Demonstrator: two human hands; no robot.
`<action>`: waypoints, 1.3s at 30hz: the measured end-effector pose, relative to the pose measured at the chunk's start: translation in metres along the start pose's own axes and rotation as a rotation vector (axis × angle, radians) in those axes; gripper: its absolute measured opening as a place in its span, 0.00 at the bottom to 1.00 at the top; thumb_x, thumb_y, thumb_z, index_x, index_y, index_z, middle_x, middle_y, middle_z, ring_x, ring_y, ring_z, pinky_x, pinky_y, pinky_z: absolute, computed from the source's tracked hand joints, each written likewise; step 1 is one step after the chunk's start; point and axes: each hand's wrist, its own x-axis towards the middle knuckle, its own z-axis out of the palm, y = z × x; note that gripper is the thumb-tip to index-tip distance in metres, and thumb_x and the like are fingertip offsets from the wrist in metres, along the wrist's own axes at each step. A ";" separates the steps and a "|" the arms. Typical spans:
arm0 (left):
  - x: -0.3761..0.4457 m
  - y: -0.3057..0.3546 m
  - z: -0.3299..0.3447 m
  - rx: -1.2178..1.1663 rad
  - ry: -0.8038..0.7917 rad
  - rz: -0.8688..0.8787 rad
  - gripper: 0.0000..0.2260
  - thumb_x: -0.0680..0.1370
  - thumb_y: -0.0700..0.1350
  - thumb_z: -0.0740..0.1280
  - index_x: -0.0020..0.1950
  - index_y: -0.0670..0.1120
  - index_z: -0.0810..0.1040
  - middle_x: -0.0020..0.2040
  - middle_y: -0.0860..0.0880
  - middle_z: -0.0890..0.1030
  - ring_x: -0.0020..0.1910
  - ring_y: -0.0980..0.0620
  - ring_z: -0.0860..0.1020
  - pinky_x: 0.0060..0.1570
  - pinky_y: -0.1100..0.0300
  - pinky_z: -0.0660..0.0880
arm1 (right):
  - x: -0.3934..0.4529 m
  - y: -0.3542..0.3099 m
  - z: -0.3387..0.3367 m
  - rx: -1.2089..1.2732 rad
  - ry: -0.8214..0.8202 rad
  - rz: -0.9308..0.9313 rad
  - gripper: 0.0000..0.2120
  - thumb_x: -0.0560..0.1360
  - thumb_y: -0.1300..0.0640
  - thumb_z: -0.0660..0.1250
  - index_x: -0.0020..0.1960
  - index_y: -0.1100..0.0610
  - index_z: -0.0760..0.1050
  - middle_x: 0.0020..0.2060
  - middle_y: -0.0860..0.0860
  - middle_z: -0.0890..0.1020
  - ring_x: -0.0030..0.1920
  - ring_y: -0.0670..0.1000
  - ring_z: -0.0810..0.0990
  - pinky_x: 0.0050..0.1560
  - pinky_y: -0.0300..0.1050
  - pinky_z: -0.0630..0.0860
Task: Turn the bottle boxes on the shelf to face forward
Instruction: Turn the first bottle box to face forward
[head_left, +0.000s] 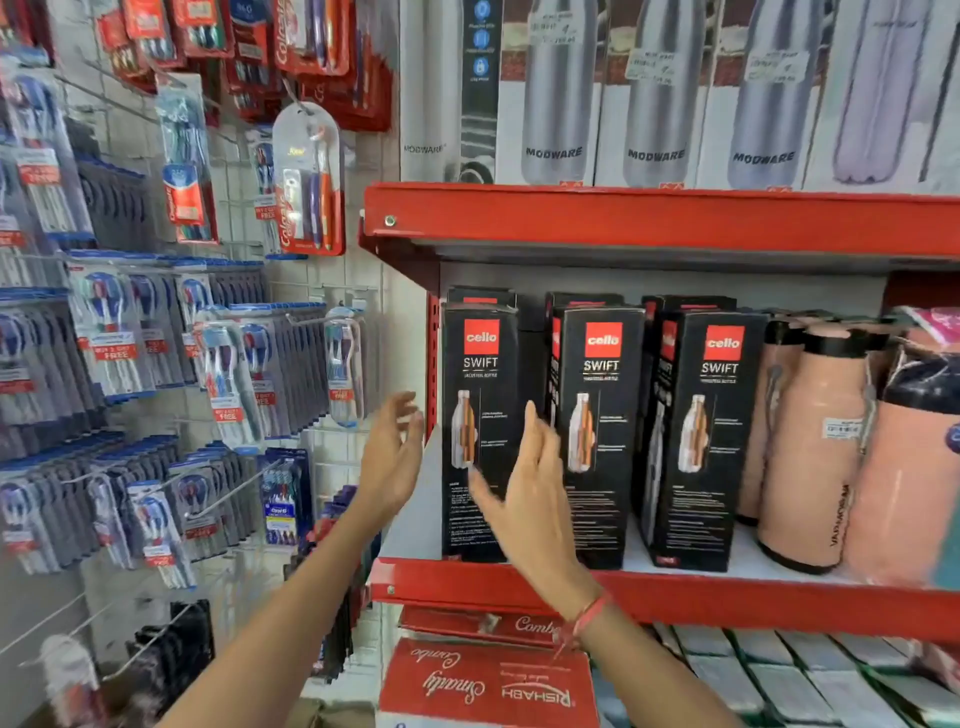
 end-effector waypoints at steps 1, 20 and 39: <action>0.001 -0.007 0.005 -0.033 -0.024 -0.075 0.18 0.82 0.49 0.57 0.70 0.44 0.67 0.66 0.44 0.74 0.59 0.50 0.74 0.60 0.52 0.71 | -0.003 -0.002 0.009 -0.007 -0.053 0.069 0.47 0.75 0.41 0.65 0.80 0.59 0.41 0.73 0.57 0.60 0.68 0.57 0.68 0.59 0.48 0.76; 0.029 -0.015 -0.011 -0.328 -0.390 -0.148 0.15 0.74 0.60 0.65 0.60 0.65 0.73 0.53 0.55 0.86 0.54 0.52 0.84 0.45 0.57 0.82 | 0.040 0.022 0.025 0.407 -0.331 0.168 0.60 0.70 0.41 0.73 0.72 0.42 0.21 0.79 0.52 0.50 0.76 0.48 0.54 0.69 0.42 0.57; -0.007 -0.010 0.022 -0.130 -0.186 -0.018 0.32 0.80 0.43 0.64 0.71 0.71 0.50 0.68 0.58 0.74 0.67 0.54 0.75 0.65 0.49 0.74 | 0.063 0.047 0.019 0.460 -0.624 0.212 0.42 0.80 0.56 0.65 0.79 0.45 0.37 0.71 0.43 0.68 0.72 0.48 0.66 0.73 0.51 0.65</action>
